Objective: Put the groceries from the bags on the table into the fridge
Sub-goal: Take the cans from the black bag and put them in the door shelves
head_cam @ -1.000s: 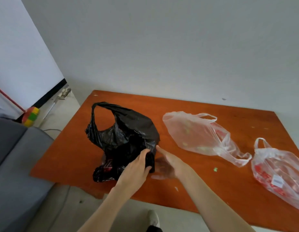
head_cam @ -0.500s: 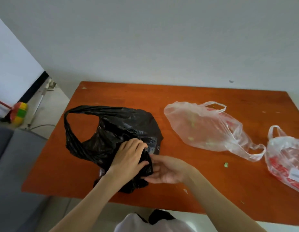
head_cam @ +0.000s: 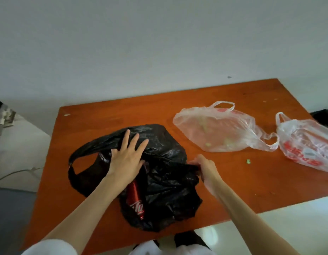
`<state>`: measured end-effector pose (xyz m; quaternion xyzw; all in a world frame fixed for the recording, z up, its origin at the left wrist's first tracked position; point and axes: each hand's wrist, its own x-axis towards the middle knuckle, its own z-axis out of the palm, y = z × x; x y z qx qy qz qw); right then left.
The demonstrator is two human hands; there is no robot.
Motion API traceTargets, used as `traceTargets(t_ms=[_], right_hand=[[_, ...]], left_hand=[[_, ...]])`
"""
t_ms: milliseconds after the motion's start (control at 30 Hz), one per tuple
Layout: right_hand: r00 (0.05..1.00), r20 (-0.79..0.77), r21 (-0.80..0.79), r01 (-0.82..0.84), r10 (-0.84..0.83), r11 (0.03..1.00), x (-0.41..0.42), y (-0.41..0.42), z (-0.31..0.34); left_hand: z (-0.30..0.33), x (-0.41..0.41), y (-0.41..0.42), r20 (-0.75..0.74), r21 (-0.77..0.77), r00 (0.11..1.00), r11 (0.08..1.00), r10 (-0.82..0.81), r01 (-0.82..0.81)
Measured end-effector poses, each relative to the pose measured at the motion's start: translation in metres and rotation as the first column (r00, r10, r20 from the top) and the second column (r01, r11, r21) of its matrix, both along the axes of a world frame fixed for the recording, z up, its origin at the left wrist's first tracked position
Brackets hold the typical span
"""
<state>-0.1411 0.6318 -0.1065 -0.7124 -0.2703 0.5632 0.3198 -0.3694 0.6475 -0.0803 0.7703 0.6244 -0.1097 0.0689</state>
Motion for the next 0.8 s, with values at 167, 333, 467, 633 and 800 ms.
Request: traceTargets(t_ms=[167,333,467,633,800], right_hand=[[0.560,0.660,-0.095,-0.599,0.500,0.795,-0.033,-0.026,-0.008],[0.346,0.777,-0.284,-0.553,0.526,0.783,-0.054,-0.044,-0.032],[0.821,0.448,-0.229,-0.276,0.353,0.934,-0.036,-0.030,-0.029],[0.937,-0.293,-0.339,0.082,-0.188,0.937,0.001,-0.011,0.000],[0.941,-0.257,-0.280,0.147,-0.222,0.949,0.008,0.027,0.002]], left_hand=[[-0.010,-0.016,0.016,-0.043,-0.064,0.998,0.997,-0.044,0.041],[-0.017,-0.028,0.023,-0.157,-0.182,0.978,0.978,-0.136,0.107],[-0.017,-0.027,0.028,0.078,-0.260,0.980,0.945,-0.183,0.198],[0.002,-0.022,0.051,0.312,-0.543,0.948,0.831,0.066,0.121],[0.021,-0.035,0.068,0.384,-0.698,0.891,0.708,0.244,0.107]])
